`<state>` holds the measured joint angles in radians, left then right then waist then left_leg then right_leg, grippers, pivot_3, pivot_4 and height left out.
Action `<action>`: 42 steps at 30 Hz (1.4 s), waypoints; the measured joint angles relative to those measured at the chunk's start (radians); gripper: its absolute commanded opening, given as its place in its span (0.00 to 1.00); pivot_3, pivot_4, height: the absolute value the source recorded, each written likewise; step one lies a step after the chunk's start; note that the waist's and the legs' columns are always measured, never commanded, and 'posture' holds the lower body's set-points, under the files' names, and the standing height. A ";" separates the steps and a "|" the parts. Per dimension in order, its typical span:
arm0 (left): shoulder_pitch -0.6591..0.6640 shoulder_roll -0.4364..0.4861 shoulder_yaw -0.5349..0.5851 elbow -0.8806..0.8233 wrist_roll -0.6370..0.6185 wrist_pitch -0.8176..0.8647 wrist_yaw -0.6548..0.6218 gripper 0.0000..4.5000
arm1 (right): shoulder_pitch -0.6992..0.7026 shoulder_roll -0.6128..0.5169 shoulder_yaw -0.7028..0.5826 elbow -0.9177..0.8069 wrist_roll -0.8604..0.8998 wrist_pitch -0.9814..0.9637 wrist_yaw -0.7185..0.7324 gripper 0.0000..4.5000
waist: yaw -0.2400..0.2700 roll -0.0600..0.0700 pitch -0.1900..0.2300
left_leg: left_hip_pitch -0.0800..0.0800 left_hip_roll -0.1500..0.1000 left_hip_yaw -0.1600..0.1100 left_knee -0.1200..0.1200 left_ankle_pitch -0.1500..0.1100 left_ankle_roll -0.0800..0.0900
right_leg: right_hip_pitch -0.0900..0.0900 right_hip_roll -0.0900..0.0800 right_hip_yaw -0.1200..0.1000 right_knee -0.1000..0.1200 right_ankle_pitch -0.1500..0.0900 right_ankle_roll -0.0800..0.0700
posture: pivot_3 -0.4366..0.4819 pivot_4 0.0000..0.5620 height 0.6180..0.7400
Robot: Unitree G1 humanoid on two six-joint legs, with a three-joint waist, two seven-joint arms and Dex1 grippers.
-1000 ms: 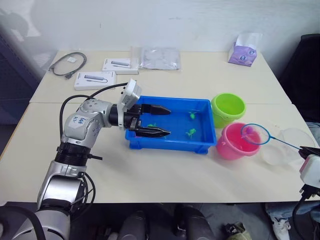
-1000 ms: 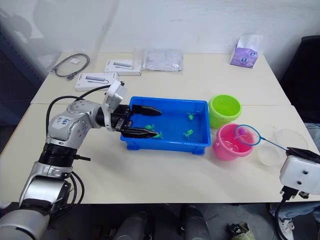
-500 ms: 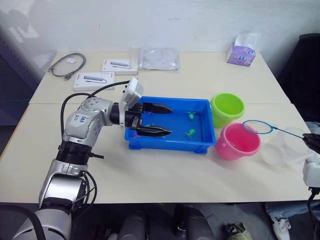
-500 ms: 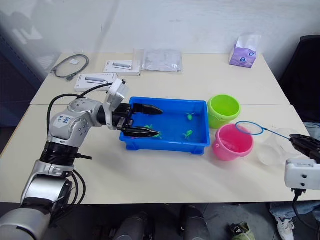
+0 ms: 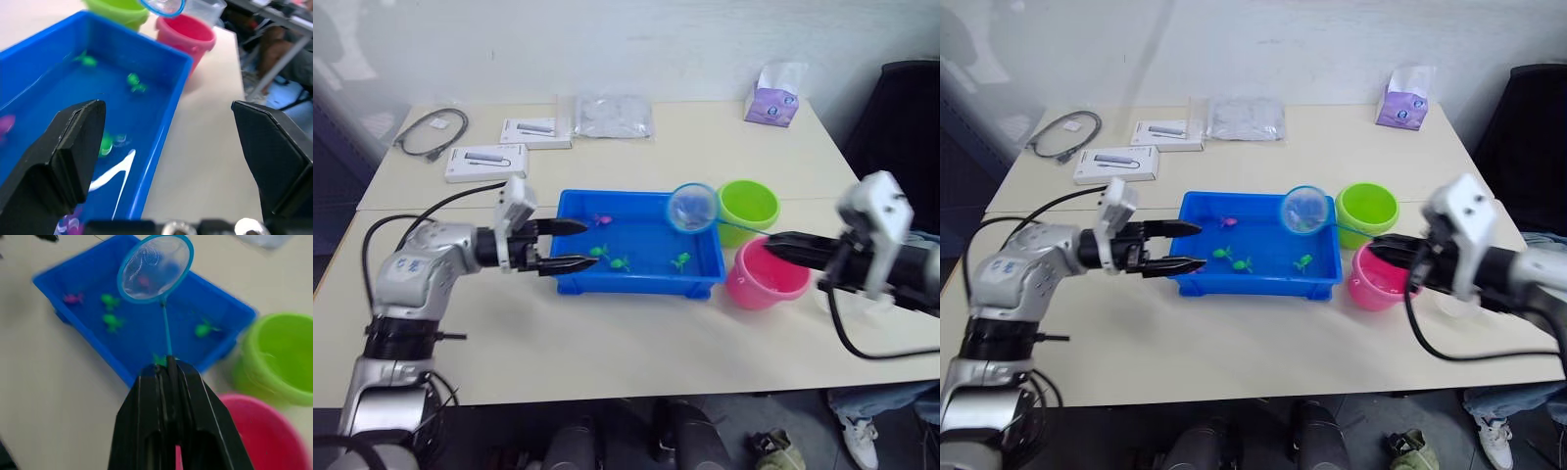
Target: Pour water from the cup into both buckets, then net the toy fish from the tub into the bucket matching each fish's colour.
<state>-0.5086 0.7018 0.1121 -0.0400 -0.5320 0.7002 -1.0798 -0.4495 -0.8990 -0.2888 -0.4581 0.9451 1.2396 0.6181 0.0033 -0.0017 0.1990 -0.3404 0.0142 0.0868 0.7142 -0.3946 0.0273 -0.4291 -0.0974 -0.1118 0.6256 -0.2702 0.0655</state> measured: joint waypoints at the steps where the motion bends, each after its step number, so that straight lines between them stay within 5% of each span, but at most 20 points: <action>1: 0.041 0.021 0.042 -0.032 -0.009 0.017 0.027 0.98 | -0.076 0.051 0.065 0.061 0.008 0.066 -0.028 0.00 | 0.001 0.000 0.000 | -0.001 0.000 -0.001 0.000 0.000 0.000 | -0.001 0.000 0.000 0.000 0.000 0.000 | 0.48 0.27 1.00; 9: 0.174 0.065 0.182 -0.191 -0.070 0.092 0.136 0.98 | -0.356 0.247 0.273 0.446 -0.095 0.192 -0.098 0.00 | -0.002 0.000 0.000 | -0.014 -0.002 -0.001 0.002 0.000 0.001 | -0.011 -0.001 -0.004 0.002 0.002 0.002 | 0.48 0.27 1.00; 28: 0.265 0.099 0.281 -0.301 -0.133 0.128 0.252 0.98 | -0.632 0.474 0.481 0.967 -0.400 0.024 0.039 0.00 | -0.021 0.000 0.000 | -0.016 -0.001 0.002 0.001 0.000 0.001 | -0.015 0.001 -0.003 0.003 0.002 0.003 | 0.48 0.27 1.00; 37: 0.265 0.099 0.281 -0.301 -0.139 0.116 0.268 0.98 | -0.692 0.538 0.458 1.073 -0.473 -0.059 0.069 0.00 | -0.034 0.000 0.000 | -0.016 -0.001 0.002 0.000 0.000 0.001 | -0.015 0.001 -0.003 0.003 0.002 0.003 | 0.48 0.27 1.00; 42: 0.264 0.099 0.279 -0.299 -0.144 0.107 0.269 0.98 | -0.660 0.498 0.482 0.947 -0.490 -0.087 0.157 0.00 | -0.032 0.000 0.000 | -0.016 -0.001 0.002 0.000 0.000 0.001 | -0.015 0.001 -0.003 0.002 0.002 0.003 | 0.48 0.27 1.00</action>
<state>-0.2450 0.8005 0.3915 -0.3387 -0.6761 0.8068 -0.8110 -1.1091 -0.4012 0.1930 0.4892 0.4553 1.1530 0.7755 -0.0288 -0.0016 0.1988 -0.3565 0.0128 0.0887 0.7147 -0.3944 0.0283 -0.4441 -0.0965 -0.1145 0.6280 -0.2683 0.0681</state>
